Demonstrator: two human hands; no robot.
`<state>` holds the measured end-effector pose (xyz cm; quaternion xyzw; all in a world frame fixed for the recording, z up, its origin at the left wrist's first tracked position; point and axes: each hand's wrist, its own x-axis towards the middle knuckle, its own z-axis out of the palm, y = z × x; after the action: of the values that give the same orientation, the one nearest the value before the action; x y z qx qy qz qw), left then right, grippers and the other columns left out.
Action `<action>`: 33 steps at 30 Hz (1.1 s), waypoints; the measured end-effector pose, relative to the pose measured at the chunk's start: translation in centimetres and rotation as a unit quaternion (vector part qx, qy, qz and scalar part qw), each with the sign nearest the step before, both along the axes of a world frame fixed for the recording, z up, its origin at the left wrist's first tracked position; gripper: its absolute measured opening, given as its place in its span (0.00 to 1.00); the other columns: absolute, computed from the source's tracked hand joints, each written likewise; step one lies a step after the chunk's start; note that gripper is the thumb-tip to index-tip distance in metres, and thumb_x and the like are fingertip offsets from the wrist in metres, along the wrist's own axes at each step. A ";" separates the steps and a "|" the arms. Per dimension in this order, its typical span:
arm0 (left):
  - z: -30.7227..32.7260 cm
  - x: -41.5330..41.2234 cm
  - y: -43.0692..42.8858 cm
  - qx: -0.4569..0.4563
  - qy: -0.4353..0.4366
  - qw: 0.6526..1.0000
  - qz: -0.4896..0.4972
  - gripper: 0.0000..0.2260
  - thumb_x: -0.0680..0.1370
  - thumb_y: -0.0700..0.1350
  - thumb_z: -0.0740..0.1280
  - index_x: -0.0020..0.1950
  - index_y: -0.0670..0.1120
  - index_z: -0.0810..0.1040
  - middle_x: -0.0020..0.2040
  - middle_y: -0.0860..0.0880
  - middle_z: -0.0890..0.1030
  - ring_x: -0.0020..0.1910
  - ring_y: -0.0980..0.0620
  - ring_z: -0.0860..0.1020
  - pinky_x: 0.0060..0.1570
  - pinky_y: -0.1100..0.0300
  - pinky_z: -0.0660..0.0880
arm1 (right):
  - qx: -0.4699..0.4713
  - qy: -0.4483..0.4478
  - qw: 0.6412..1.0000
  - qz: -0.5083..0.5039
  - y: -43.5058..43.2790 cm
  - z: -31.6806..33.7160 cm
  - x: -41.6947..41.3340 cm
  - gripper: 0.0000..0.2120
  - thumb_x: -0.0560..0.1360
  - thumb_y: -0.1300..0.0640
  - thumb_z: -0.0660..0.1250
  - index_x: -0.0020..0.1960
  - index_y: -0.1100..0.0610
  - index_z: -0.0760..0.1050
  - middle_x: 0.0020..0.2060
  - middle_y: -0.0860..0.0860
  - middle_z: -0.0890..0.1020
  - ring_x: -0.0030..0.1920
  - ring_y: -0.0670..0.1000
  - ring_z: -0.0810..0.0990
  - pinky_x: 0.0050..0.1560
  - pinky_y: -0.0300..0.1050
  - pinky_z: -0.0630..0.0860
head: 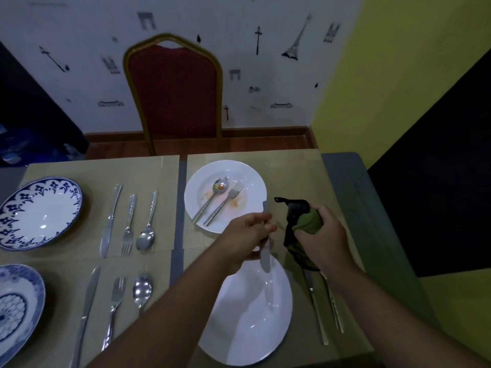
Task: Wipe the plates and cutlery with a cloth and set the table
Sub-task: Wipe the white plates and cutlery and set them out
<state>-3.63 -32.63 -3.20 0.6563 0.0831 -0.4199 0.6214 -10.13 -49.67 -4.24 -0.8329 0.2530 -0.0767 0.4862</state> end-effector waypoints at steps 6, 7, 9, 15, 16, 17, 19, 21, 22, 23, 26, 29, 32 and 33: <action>-1.8 0.6 -4.4 0.011 0.001 1.000 0.003 0.14 0.81 0.38 0.65 0.65 0.51 0.78 0.57 0.46 0.84 0.49 0.51 0.83 0.45 0.57 0.79 | 0.005 0.007 1.000 0.009 -4.7 -1.0 0.2 0.20 0.66 0.64 0.74 0.52 0.46 0.75 0.43 0.45 0.80 0.42 0.44 0.79 0.33 0.30 0.70; -2.3 0.9 -5.2 0.016 -0.004 1.000 0.012 0.15 0.80 0.36 0.66 0.65 0.50 0.78 0.56 0.45 0.85 0.49 0.50 0.84 0.43 0.58 0.80 | 0.007 0.009 1.000 0.009 -5.4 -1.2 0.3 0.20 0.66 0.64 0.73 0.51 0.46 0.75 0.42 0.45 0.80 0.42 0.44 0.79 0.32 0.29 0.70; -3.3 1.4 -6.6 0.037 -0.025 0.999 0.027 0.17 0.79 0.34 0.67 0.64 0.49 0.77 0.54 0.43 0.85 0.48 0.49 0.85 0.42 0.60 0.81 | 0.015 0.014 1.000 0.008 -6.8 -1.7 0.8 0.19 0.66 0.65 0.73 0.50 0.46 0.75 0.41 0.46 0.80 0.41 0.44 0.79 0.31 0.29 0.70; -6.6 4.4 -10.7 0.121 -0.090 0.988 0.014 0.19 0.76 0.31 0.69 0.64 0.46 0.75 0.54 0.38 0.82 0.52 0.40 0.84 0.52 0.46 0.83 | 0.034 0.023 0.999 0.005 -9.7 -3.0 2.1 0.19 0.67 0.64 0.74 0.49 0.45 0.74 0.41 0.45 0.80 0.41 0.45 0.79 0.34 0.35 0.71; -7.1 4.9 -11.2 0.133 -0.105 0.986 0.002 0.20 0.76 0.32 0.69 0.65 0.47 0.76 0.55 0.38 0.82 0.52 0.41 0.83 0.53 0.45 0.82 | 0.040 0.025 0.999 0.005 -10.0 -3.2 2.3 0.19 0.67 0.64 0.74 0.50 0.45 0.74 0.41 0.45 0.80 0.42 0.44 0.79 0.34 0.34 0.72; -7.7 5.5 -11.6 0.151 -0.121 0.981 -0.014 0.20 0.76 0.32 0.70 0.66 0.47 0.77 0.56 0.39 0.82 0.53 0.43 0.83 0.55 0.46 0.82 | 0.046 0.028 0.999 0.007 -10.2 -3.4 2.5 0.19 0.67 0.64 0.74 0.50 0.45 0.74 0.42 0.45 0.80 0.42 0.44 0.79 0.34 0.33 0.71; -8.5 6.5 -12.4 0.184 -0.149 0.970 -0.048 0.21 0.76 0.34 0.71 0.67 0.48 0.78 0.55 0.43 0.84 0.54 0.46 0.83 0.58 0.48 0.81 | 0.053 0.036 0.998 0.012 -10.6 -3.8 2.8 0.20 0.67 0.63 0.74 0.51 0.44 0.74 0.42 0.44 0.80 0.43 0.42 0.79 0.34 0.31 0.71; -9.0 7.4 -13.2 0.198 -0.169 0.963 -0.073 0.21 0.75 0.36 0.73 0.67 0.49 0.78 0.54 0.44 0.84 0.54 0.46 0.83 0.59 0.49 0.80 | 0.055 0.039 0.998 0.013 -11.0 -4.2 3.1 0.20 0.66 0.63 0.75 0.51 0.44 0.74 0.43 0.43 0.80 0.43 0.41 0.79 0.34 0.31 0.71; -9.1 7.9 -13.6 0.203 -0.180 0.958 -0.090 0.22 0.75 0.37 0.73 0.67 0.49 0.78 0.55 0.44 0.84 0.54 0.46 0.83 0.60 0.49 0.80 | 0.056 0.041 0.998 0.014 -11.2 -4.4 3.2 0.21 0.66 0.63 0.75 0.51 0.43 0.74 0.43 0.43 0.80 0.44 0.41 0.79 0.35 0.31 0.72; -9.1 8.2 -13.9 0.215 -0.196 0.950 -0.111 0.22 0.75 0.38 0.74 0.68 0.48 0.78 0.56 0.44 0.84 0.54 0.47 0.82 0.59 0.51 0.80 | 0.057 0.044 0.997 0.015 -11.3 -4.6 3.4 0.21 0.66 0.63 0.75 0.51 0.43 0.74 0.43 0.42 0.80 0.44 0.41 0.79 0.36 0.33 0.73; -9.8 8.7 -14.3 0.251 -0.272 0.913 -0.171 0.24 0.74 0.41 0.76 0.69 0.47 0.77 0.58 0.44 0.82 0.55 0.47 0.81 0.59 0.51 0.79 | 0.054 0.057 0.997 0.020 -11.7 -5.1 3.6 0.22 0.66 0.62 0.75 0.52 0.42 0.74 0.44 0.42 0.80 0.44 0.41 0.79 0.38 0.36 0.75; -10.6 8.4 -14.3 0.287 -0.337 0.868 -0.224 0.26 0.73 0.44 0.76 0.70 0.48 0.76 0.59 0.44 0.82 0.55 0.47 0.81 0.57 0.54 0.78 | 0.051 0.057 0.997 0.014 -12.0 -5.8 4.0 0.23 0.65 0.62 0.75 0.53 0.42 0.74 0.44 0.42 0.80 0.45 0.43 0.79 0.40 0.38 0.76; -11.2 6.9 -13.6 0.319 -0.436 0.806 -0.239 0.22 0.77 0.47 0.72 0.70 0.46 0.76 0.56 0.43 0.80 0.52 0.46 0.79 0.49 0.61 0.73 | 0.058 0.066 0.996 0.004 -12.1 -6.3 4.2 0.24 0.65 0.63 0.75 0.54 0.43 0.75 0.45 0.43 0.80 0.45 0.44 0.79 0.40 0.38 0.76; -11.3 6.1 -13.3 0.333 -0.476 0.777 -0.242 0.22 0.78 0.49 0.70 0.71 0.45 0.75 0.58 0.43 0.80 0.53 0.47 0.78 0.50 0.60 0.73 | 0.060 0.067 0.996 0.000 -12.2 -6.4 4.3 0.23 0.66 0.63 0.75 0.54 0.43 0.75 0.44 0.44 0.80 0.45 0.43 0.79 0.39 0.38 0.75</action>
<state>2.44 -45.90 -14.53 0.9368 -0.2505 -0.1369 0.2022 -5.83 -61.86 -10.63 -0.8057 0.2889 -0.0055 0.5171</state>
